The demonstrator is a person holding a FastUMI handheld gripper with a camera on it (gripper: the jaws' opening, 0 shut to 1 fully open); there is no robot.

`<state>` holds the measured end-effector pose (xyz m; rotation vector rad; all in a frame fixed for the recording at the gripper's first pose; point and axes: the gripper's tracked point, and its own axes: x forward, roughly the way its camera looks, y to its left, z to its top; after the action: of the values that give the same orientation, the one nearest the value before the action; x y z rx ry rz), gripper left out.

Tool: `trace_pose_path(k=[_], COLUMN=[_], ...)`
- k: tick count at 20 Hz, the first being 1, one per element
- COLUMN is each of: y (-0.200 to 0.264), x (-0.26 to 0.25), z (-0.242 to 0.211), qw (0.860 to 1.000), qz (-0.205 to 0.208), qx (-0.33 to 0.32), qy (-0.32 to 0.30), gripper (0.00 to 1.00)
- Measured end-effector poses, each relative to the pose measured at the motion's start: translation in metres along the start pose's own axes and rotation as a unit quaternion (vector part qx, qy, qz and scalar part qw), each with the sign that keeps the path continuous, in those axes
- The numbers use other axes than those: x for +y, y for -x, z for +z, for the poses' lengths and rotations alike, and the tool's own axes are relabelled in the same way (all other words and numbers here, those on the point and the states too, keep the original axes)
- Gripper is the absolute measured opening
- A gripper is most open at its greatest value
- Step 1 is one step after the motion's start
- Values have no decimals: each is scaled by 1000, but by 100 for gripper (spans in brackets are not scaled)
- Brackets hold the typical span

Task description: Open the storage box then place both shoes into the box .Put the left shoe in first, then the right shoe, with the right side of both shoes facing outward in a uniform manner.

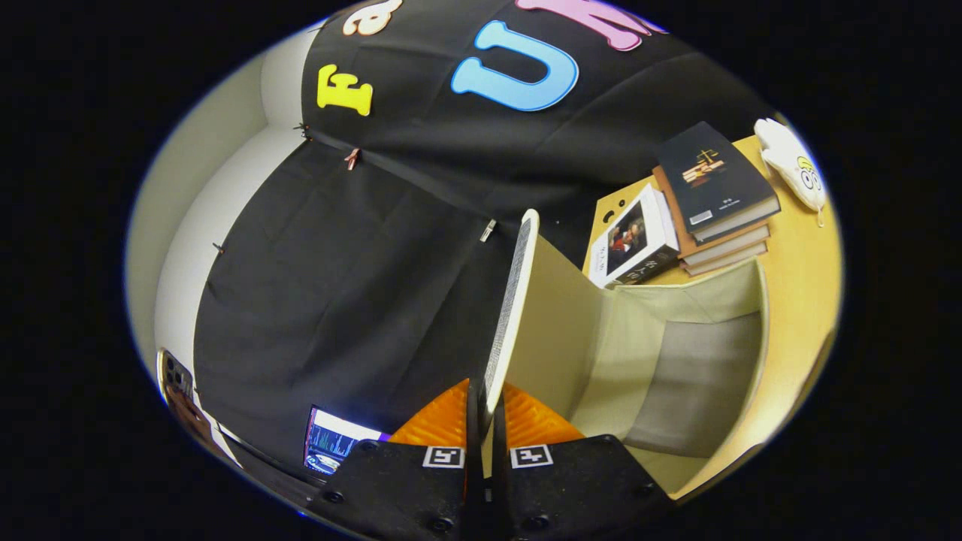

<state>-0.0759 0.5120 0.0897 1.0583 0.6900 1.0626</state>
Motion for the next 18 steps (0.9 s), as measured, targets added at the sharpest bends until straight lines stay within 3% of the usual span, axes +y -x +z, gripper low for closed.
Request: trace_pose_path(k=[6, 8, 13, 18], y=[-54, -68, -79, -42], x=[20, 25, 19, 11], z=[-10, -19, -41, -24], qw=[998, 998, 994, 988], qz=[-13, -13, -28, -51], qx=[11, 25, 51, 12], qy=[59, 63, 88, 142], gripper=[23, 35, 96, 96])
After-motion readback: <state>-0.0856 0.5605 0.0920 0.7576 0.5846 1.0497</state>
